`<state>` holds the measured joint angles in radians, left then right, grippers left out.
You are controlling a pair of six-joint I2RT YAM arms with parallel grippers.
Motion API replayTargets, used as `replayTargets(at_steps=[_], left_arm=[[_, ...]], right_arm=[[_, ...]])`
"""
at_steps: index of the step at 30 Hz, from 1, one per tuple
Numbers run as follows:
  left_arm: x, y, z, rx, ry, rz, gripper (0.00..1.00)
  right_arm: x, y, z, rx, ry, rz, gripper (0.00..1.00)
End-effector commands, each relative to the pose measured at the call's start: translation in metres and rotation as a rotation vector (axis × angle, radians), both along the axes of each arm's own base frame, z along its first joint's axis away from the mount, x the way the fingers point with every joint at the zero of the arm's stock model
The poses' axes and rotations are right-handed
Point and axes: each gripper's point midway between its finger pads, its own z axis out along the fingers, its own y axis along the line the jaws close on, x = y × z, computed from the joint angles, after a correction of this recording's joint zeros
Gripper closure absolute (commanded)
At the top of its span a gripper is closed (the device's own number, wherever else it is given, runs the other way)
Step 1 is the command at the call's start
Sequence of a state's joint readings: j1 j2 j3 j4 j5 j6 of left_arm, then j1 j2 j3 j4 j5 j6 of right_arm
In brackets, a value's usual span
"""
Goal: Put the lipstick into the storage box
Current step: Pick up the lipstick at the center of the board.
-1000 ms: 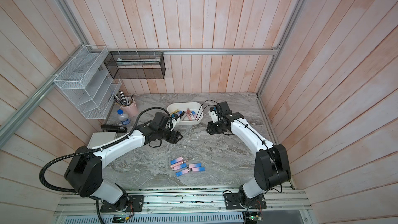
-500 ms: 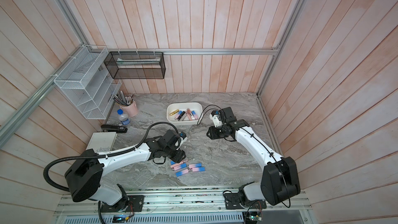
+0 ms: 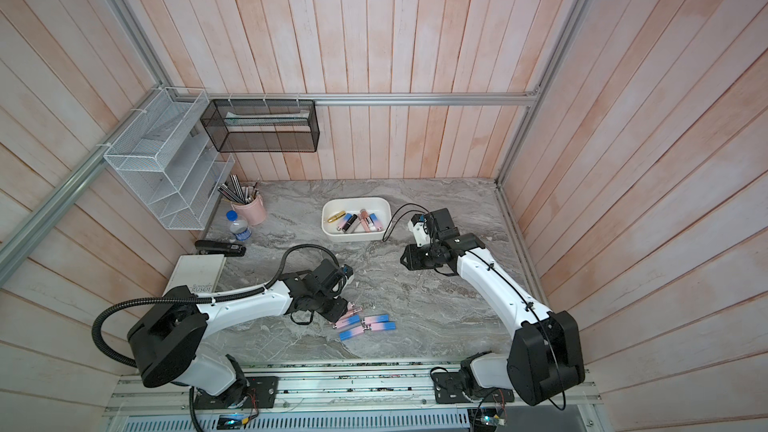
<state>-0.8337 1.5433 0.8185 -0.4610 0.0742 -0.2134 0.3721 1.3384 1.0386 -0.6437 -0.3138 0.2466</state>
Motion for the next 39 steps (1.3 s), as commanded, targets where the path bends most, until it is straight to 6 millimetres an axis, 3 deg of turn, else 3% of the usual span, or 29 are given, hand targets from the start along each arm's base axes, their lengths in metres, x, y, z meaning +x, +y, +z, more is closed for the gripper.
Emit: replayTargets(at_steps=[1, 11, 18, 25, 32, 39], left_arm=[[-0.002, 0.009, -0.006, 0.022, 0.015, 0.000, 0.52], [0.006, 0.008, -0.015, 0.011, 0.037, 0.001, 0.65], [0.011, -0.001, -0.022, 0.001, 0.061, 0.006, 0.82], [0.025, -0.009, 0.006, -0.018, 0.007, 0.020, 0.87], [0.073, -0.028, 0.053, -0.039, -0.111, 0.022, 0.87], [0.153, -0.041, 0.089, -0.077, -0.250, 0.082, 0.86]], right_arm=[[-0.004, -0.006, 0.014, -0.006, -0.015, -0.045, 0.61], [-0.006, -0.012, 0.023, -0.011, -0.028, -0.079, 0.61], [-0.004, -0.012, 0.026, -0.024, -0.034, -0.068, 0.61], [-0.008, -0.015, 0.023, -0.030, -0.032, -0.072, 0.61], [-0.003, -0.014, 0.026, -0.025, -0.053, -0.076, 0.61], [0.000, -0.016, 0.029, -0.029, -0.072, -0.087, 0.61]])
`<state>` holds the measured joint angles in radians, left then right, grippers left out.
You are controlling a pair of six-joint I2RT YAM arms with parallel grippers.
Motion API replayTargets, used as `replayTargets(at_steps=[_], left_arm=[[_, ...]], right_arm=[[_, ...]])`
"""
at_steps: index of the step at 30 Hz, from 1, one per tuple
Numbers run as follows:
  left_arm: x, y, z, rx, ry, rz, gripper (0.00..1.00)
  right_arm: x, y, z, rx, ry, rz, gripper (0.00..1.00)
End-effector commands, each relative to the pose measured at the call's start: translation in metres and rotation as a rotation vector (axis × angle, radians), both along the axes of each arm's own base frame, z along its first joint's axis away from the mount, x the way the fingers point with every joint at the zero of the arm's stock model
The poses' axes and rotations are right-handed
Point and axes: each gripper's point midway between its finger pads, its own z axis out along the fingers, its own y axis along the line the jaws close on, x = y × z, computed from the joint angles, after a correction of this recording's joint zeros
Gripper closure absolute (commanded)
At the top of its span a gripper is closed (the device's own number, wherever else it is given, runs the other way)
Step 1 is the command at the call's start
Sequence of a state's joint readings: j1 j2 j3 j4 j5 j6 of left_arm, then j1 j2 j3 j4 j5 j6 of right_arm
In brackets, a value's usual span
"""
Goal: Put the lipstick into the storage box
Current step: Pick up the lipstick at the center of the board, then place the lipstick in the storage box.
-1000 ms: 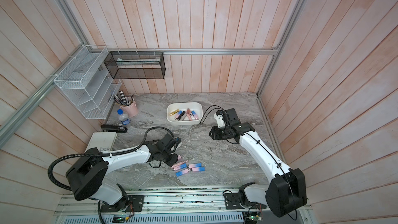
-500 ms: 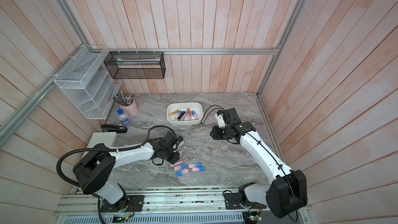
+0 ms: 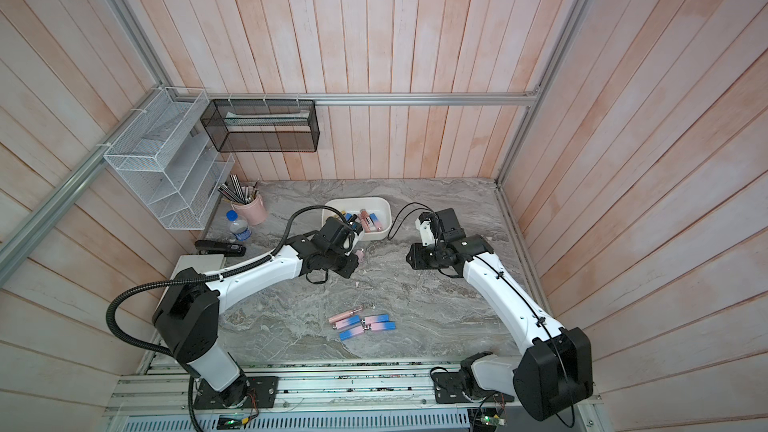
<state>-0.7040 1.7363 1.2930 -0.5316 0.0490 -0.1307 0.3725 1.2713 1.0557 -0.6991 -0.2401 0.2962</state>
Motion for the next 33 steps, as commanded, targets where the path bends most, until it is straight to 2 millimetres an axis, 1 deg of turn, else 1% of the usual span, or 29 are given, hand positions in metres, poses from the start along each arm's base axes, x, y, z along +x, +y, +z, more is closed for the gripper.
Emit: replayTargets(at_steps=[1, 4, 9, 12, 14, 19, 25, 28, 32, 33], left_arm=[[0.042, 0.003, 0.007, 0.025, -0.069, 0.032, 0.86], [0.077, 0.004, 0.010, 0.025, -0.098, 0.082, 0.86], [0.128, 0.011, 0.007, 0.026, -0.145, 0.129, 0.86], [0.152, 0.016, 0.005, 0.003, -0.148, 0.167, 0.86], [0.164, 0.020, 0.002, 0.001, -0.150, 0.186, 0.85], [0.181, 0.023, -0.007, -0.007, -0.145, 0.199, 0.80], [0.187, 0.018, -0.014, -0.018, -0.138, 0.192, 0.77], [0.187, 0.019, -0.015, -0.022, -0.133, 0.206, 0.61], [0.185, 0.020, -0.016, -0.029, -0.124, 0.215, 0.50], [0.184, 0.021, -0.013, -0.031, -0.128, 0.216, 0.48]], right_arm=[[0.004, -0.001, 0.013, -0.002, -0.048, -0.007, 0.61], [0.005, -0.001, 0.016, -0.001, -0.053, -0.011, 0.61], [0.006, 0.000, 0.017, 0.009, -0.051, -0.018, 0.61], [0.006, -0.003, 0.017, -0.004, -0.051, -0.026, 0.61], [0.007, -0.005, 0.018, -0.014, -0.058, -0.031, 0.61], [0.011, -0.010, 0.022, -0.028, -0.073, -0.047, 0.61], [0.015, -0.012, 0.025, -0.039, -0.077, -0.048, 0.61], [0.015, -0.013, 0.024, -0.045, -0.072, -0.048, 0.61], [0.015, -0.014, 0.028, -0.040, -0.079, -0.052, 0.61], [0.015, -0.015, 0.030, -0.037, -0.083, -0.054, 0.61]])
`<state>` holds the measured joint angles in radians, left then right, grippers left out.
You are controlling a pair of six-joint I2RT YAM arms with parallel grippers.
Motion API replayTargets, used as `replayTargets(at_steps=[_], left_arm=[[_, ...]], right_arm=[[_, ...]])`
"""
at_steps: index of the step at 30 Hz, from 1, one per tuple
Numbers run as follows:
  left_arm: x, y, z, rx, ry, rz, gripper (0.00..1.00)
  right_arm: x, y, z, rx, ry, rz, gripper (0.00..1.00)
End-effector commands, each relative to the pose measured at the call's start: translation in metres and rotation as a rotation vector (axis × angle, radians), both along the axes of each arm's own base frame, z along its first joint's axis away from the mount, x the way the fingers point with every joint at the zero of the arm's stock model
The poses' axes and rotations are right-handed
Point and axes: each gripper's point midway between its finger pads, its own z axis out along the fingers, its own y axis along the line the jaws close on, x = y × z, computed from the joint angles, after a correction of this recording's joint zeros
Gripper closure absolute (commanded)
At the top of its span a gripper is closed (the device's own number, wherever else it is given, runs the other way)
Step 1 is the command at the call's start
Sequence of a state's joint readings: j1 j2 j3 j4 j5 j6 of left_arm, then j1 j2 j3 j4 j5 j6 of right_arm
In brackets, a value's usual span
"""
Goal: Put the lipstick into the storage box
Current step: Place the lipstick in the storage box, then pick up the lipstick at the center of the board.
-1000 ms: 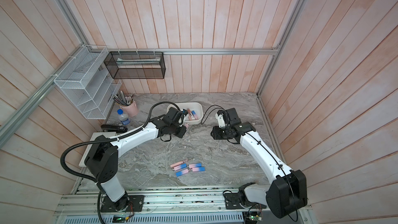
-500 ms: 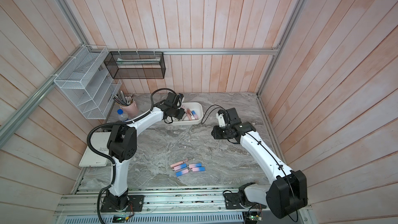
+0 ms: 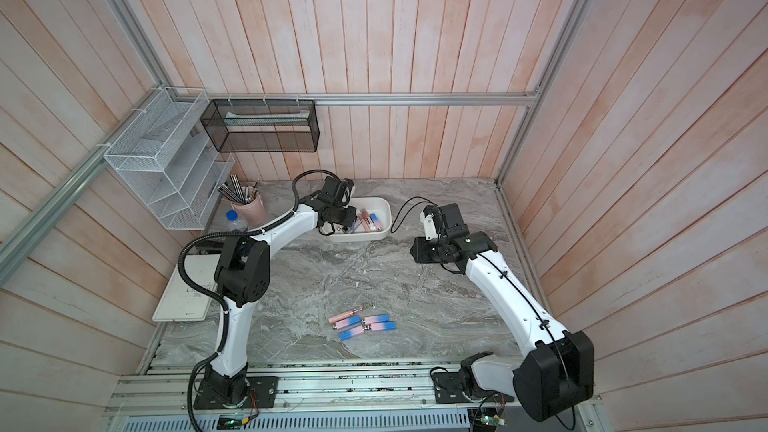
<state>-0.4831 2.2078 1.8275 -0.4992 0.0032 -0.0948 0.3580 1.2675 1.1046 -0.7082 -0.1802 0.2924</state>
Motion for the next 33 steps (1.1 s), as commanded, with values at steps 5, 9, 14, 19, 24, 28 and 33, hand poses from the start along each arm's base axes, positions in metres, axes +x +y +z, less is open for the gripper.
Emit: replayTargets(at_steps=[5, 9, 14, 19, 24, 28, 33], left_arm=[[-0.008, -0.003, 0.031, -0.048, -0.038, -0.016, 0.48], [-0.045, 0.003, 0.045, -0.075, -0.032, -0.061, 0.48], [-0.112, 0.010, 0.043, -0.096, 0.025, -0.137, 0.49], [-0.190, 0.004, 0.030, -0.084, 0.076, -0.236, 0.49], [-0.249, 0.003, 0.017, -0.099, 0.135, -0.267, 0.50], [-0.276, 0.011, 0.008, -0.094, 0.174, -0.261, 0.51], [-0.297, 0.020, -0.003, -0.084, 0.230, -0.260, 0.52]], right_arm=[[0.002, -0.003, 0.017, 0.000, -0.034, -0.009, 0.61], [0.000, -0.003, 0.014, 0.009, -0.026, -0.015, 0.61], [0.000, 0.002, 0.027, 0.048, -0.046, -0.008, 0.61], [-0.001, 0.003, 0.030, 0.055, -0.041, -0.004, 0.61], [-0.007, 0.005, 0.028, 0.081, -0.031, -0.003, 0.61], [-0.014, 0.008, 0.025, 0.098, -0.020, 0.002, 0.61], [-0.024, 0.016, 0.018, 0.091, -0.005, 0.018, 0.61]])
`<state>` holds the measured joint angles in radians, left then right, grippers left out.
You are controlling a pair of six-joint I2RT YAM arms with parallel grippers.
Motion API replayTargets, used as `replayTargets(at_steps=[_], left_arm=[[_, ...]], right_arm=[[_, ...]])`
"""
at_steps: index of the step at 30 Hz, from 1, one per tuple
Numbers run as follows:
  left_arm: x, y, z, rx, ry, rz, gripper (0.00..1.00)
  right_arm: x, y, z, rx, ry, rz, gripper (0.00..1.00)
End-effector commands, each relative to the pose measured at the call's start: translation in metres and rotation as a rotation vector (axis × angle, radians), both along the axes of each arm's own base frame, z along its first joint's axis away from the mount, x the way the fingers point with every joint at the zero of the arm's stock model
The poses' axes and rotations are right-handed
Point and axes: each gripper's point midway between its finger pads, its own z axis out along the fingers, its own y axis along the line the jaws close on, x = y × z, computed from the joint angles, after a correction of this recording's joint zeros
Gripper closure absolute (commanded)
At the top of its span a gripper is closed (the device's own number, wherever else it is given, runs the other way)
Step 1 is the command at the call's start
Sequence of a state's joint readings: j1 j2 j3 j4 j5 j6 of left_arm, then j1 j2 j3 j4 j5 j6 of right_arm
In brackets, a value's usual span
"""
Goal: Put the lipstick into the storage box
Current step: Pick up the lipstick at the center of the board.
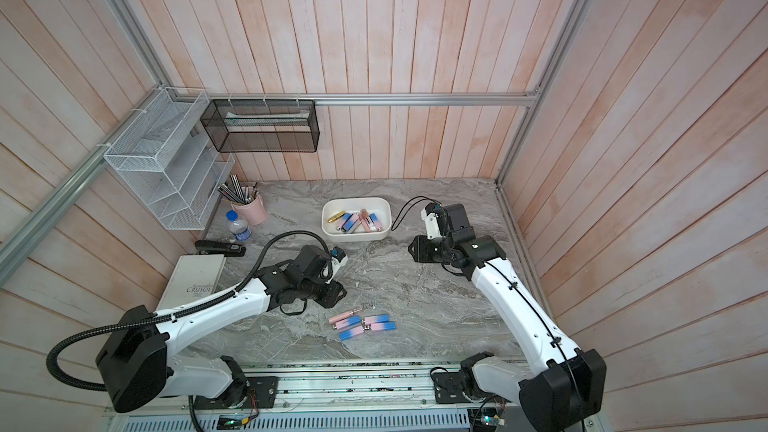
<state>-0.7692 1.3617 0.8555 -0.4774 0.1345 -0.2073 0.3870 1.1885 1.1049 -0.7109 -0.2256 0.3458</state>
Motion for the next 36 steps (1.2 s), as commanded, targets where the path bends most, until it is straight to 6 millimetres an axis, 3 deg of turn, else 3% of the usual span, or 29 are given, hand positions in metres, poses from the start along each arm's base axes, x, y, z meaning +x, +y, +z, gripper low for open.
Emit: replayTargets(at_steps=[1, 11, 20, 36], left_arm=[[-0.016, 0.004, -0.006, -0.005, 0.048, 0.004, 0.52], [-0.035, -0.004, -0.021, 0.027, 0.075, -0.060, 0.55], [-0.041, 0.000, -0.044, 0.073, 0.100, -0.063, 0.56], [-0.039, 0.003, -0.063, 0.151, 0.112, -0.065, 0.56]], right_arm=[[-0.011, 0.005, -0.008, 0.004, 0.033, 0.004, 0.61], [-0.024, 0.012, -0.008, 0.024, 0.027, 0.004, 0.61], [-0.033, 0.006, -0.010, 0.005, 0.034, -0.008, 0.60], [-0.042, 0.001, -0.011, 0.006, 0.043, -0.034, 0.60]])
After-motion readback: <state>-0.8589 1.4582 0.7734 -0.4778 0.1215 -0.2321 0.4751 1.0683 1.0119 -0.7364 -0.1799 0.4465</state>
